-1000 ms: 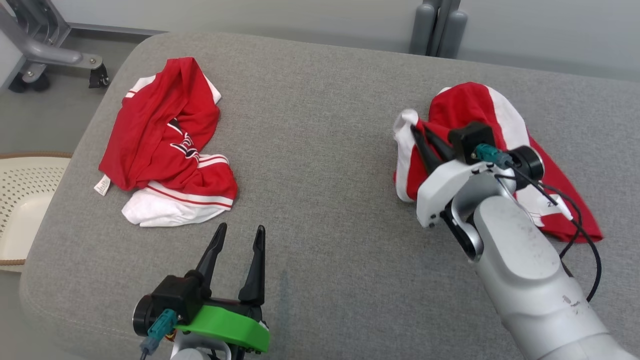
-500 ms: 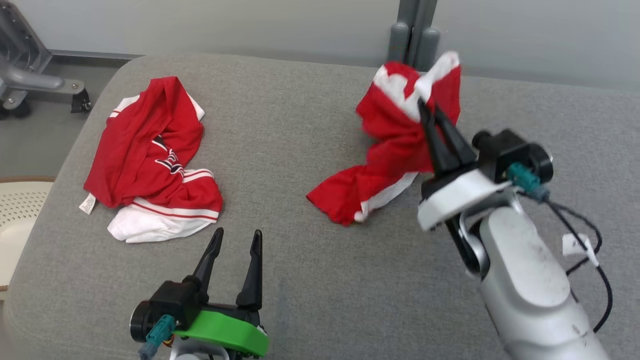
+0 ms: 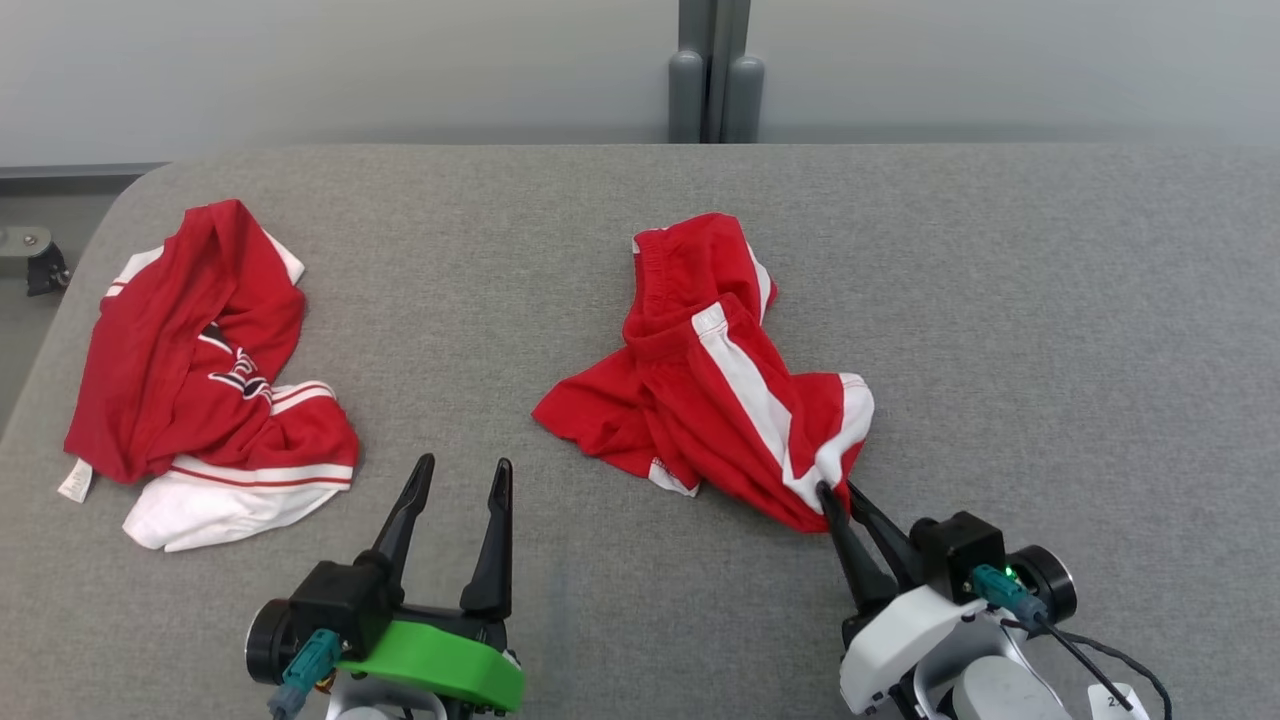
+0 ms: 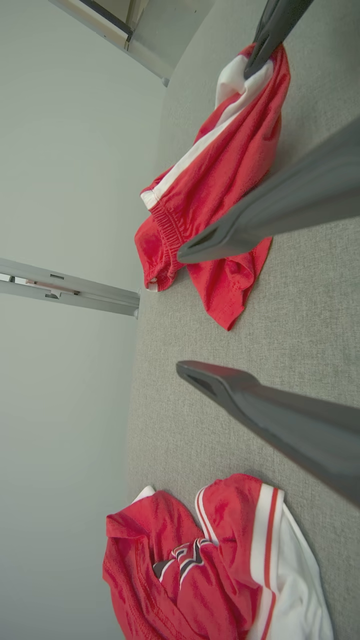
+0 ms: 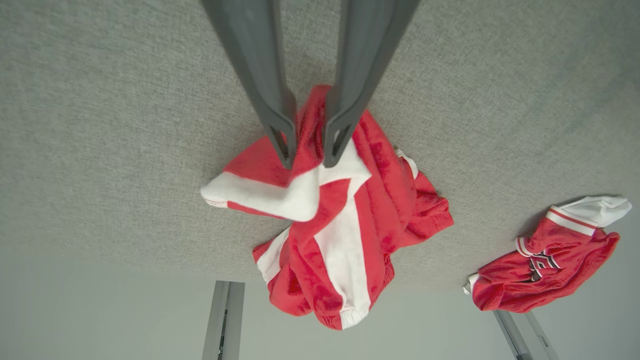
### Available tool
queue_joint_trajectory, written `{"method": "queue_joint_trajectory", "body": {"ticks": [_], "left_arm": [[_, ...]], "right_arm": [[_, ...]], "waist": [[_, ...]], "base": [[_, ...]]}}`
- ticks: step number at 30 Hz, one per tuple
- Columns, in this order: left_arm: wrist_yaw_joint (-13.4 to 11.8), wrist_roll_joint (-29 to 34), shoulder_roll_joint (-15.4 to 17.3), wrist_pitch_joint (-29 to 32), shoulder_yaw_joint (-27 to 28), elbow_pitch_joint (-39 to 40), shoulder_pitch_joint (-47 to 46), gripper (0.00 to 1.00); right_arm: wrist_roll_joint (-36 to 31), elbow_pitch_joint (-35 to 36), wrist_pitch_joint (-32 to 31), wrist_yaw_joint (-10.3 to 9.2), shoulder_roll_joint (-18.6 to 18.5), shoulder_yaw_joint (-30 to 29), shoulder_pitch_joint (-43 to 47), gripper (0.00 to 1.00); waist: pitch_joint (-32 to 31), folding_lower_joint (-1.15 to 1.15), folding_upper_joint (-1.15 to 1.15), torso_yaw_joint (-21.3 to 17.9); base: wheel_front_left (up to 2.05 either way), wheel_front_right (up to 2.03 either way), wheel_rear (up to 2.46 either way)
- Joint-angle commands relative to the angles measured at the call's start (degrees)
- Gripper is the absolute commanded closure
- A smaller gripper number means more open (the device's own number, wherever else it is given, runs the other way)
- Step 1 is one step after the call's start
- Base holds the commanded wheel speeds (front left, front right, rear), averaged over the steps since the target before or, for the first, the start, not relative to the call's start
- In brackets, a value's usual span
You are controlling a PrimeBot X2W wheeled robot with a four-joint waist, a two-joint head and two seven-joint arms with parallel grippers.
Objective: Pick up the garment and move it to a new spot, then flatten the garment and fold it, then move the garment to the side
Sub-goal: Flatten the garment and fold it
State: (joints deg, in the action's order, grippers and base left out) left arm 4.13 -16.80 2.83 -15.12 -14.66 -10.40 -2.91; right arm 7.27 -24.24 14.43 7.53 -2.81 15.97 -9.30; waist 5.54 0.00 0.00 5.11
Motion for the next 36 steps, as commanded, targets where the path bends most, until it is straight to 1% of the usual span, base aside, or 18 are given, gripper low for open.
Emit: {"method": "queue_joint_trajectory", "body": {"ticks": [1,4,7,11,15,18,22,26,30,34,36], "left_arm": [[0.4,0.7,0.1,0.0,0.3,-0.2,0.2,0.00],[0.5,1.0,0.1,-0.1,0.5,-0.3,0.2,0.00],[0.6,1.2,0.1,-0.1,0.8,-0.2,0.0,0.00],[0.0,1.4,0.1,-0.1,1.4,0.0,-0.8,0.00],[-0.3,-0.2,0.1,-0.1,1.8,1.8,-1.7,0.00],[-0.6,-1.0,0.1,0.0,2.0,3.4,-2.0,0.00],[-0.6,-1.1,0.1,-0.1,2.3,4.3,-2.2,0.00],[0.4,-0.9,0.1,0.0,1.5,2.6,-2.8,0.00],[1.9,1.2,0.1,0.0,-0.7,-1.8,-5.7,0.00],[2.9,3.1,1.3,0.1,-4.3,-8.8,-11.9,0.00],[3.1,3.3,1.6,1.7,-6.3,-12.1,-15.8,0.00]], "right_arm": [[-0.6,-0.5,-0.1,-0.08,-0.1,0.4,0.7,0.00],[0.0,-0.6,0.1,-0.08,-0.1,0.5,1.1,0.00],[1.9,1.1,0.4,-0.08,-0.2,-0.8,1.2,0.00],[5.5,7.4,0.8,-0.08,-0.1,-3.1,0.2,0.00],[5.9,15.7,0.8,-0.08,-0.2,-6.6,1.8,0.00],[5.5,19.1,0.8,-0.08,-0.1,-9.2,3.7,0.00],[5.6,19.9,0.8,-0.08,-0.1,-10.6,5.2,0.00],[5.9,19.9,0.8,-0.08,-0.1,-10.2,5.3,0.00],[5.4,18.8,0.8,-0.08,-0.1,-10.6,4.3,0.00],[4.8,17.7,0.8,-0.08,-0.1,-11.0,3.3,0.00],[4.8,17.6,0.8,-0.08,-0.1,-11.0,2.8,0.00]], "waist": [[-0.5,0.00,0.00,-1.9],[-0.6,0.00,0.00,-3.3],[-0.5,0.00,0.00,-4.5],[-0.3,0.00,0.00,-6.1],[0.0,0.00,0.00,-6.8],[0.3,0.00,0.00,-6.9],[0.9,0.00,0.00,-7.2],[1.6,0.00,0.00,-7.7],[2.5,0.00,0.00,-8.5],[3.8,0.00,0.00,-9.5],[4.6,0.00,0.00,-10.2]], "base": [[0.00,0.00,0.00],[0.00,0.00,0.00],[0.00,0.00,0.00],[0.00,0.00,0.00],[0.00,0.00,0.00],[0.00,0.00,0.00],[0.00,0.00,0.00],[0.00,0.00,0.00],[0.00,0.00,0.00],[0.00,0.00,0.00],[0.00,0.00,0.00]]}}
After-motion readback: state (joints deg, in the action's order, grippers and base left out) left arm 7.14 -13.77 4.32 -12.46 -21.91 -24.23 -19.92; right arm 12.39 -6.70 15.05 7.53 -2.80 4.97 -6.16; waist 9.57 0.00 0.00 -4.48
